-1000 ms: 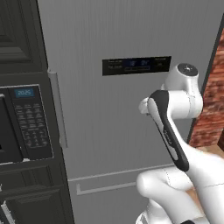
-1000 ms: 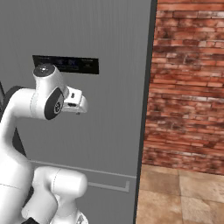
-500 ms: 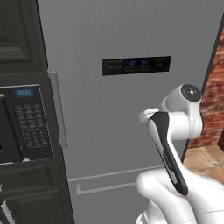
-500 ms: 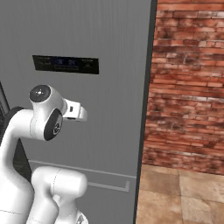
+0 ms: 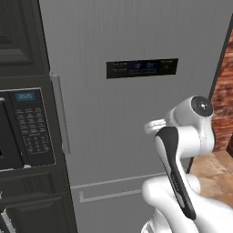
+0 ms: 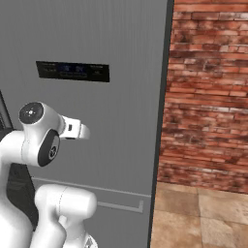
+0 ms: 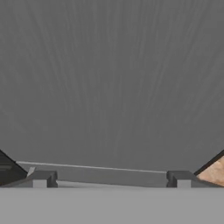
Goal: Retrieve the orange and apple from the fridge and place them into the bowl on the dining table.
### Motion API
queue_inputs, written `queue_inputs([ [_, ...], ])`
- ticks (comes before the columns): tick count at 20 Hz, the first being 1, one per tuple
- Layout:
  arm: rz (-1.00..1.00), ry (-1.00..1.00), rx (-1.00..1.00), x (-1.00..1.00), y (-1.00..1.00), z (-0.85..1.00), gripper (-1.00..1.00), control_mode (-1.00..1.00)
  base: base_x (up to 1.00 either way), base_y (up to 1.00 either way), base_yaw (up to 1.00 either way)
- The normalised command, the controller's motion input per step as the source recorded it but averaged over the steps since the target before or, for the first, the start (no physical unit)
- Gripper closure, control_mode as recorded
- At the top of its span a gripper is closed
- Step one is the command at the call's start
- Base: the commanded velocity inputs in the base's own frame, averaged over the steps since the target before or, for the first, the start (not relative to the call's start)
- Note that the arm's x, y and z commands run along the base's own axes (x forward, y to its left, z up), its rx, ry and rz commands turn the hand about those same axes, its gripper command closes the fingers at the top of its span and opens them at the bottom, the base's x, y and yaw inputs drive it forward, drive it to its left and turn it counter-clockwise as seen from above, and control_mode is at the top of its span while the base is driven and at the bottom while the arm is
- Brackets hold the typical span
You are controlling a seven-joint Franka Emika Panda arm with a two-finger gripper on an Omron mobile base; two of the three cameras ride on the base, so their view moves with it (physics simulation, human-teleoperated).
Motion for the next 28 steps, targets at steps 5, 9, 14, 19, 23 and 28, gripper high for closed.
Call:
queue_inputs([
  [5, 0.00, -0.18, 0.01, 0.00, -0.19, 0.01, -1.00, -1.00, 0.00, 0.00, 0.00],
  [9, 0.00, -0.10, 0.02, 0.00, -0.21, 0.01, -1.00, -1.00, 0.00, 0.00, 0.00],
  [14, 0.00, -0.05, 0.02, 0.00, -0.19, 0.00, -1.00, -1.00, 0.00, 0.00, 0.00],
  [19, 0.00, 0.00, 0.00, 0.00, -0.02, 0.00, -1.00, 1.00, -0.15, 0.00, 0.00],
  [23, 0.00, 0.00, 0.00, 0.00, 0.00, 0.00, -1.00, 1.00, -0.56, 0.00, 0.00],
  [28, 0.00, 0.00, 0.00, 0.00, 0.00, 0.00, -1.00, 1.00, -0.56, 0.06, 0.00],
])
